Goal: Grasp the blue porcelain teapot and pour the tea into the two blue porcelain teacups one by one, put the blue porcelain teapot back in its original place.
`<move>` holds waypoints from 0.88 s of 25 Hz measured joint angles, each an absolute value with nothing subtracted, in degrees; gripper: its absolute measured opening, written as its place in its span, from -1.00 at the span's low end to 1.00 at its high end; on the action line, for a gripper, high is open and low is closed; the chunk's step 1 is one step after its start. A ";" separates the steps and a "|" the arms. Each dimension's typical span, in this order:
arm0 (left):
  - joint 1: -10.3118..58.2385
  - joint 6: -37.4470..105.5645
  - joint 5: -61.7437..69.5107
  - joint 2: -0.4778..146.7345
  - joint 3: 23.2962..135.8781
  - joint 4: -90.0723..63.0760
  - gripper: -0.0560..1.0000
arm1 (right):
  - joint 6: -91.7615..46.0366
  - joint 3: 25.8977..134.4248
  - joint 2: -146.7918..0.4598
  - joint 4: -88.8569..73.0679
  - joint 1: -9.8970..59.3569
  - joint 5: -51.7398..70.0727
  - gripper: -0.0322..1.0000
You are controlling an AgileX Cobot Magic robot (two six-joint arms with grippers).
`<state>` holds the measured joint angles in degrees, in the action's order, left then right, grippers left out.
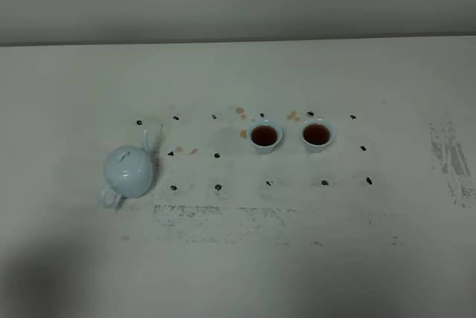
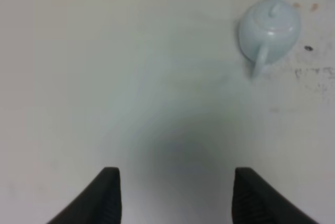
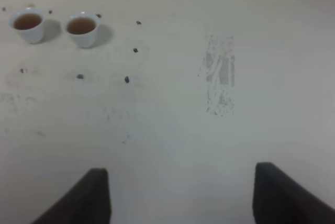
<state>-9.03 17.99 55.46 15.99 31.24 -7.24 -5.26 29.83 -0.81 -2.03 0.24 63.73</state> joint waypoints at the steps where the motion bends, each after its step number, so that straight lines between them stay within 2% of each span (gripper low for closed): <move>1: -8.97 17.92 55.96 14.25 29.62 -7.64 -0.02 | -5.26 29.83 -0.81 -2.03 0.24 63.73 0.14; 7: -8.84 19.32 63.23 7.94 27.41 -10.71 -0.02 | -5.26 29.83 -0.81 -2.03 0.24 63.73 0.14; 22: -7.31 19.96 62.50 -0.28 26.39 -12.23 -0.05 | -5.23 29.83 -0.81 -2.03 0.24 63.73 0.14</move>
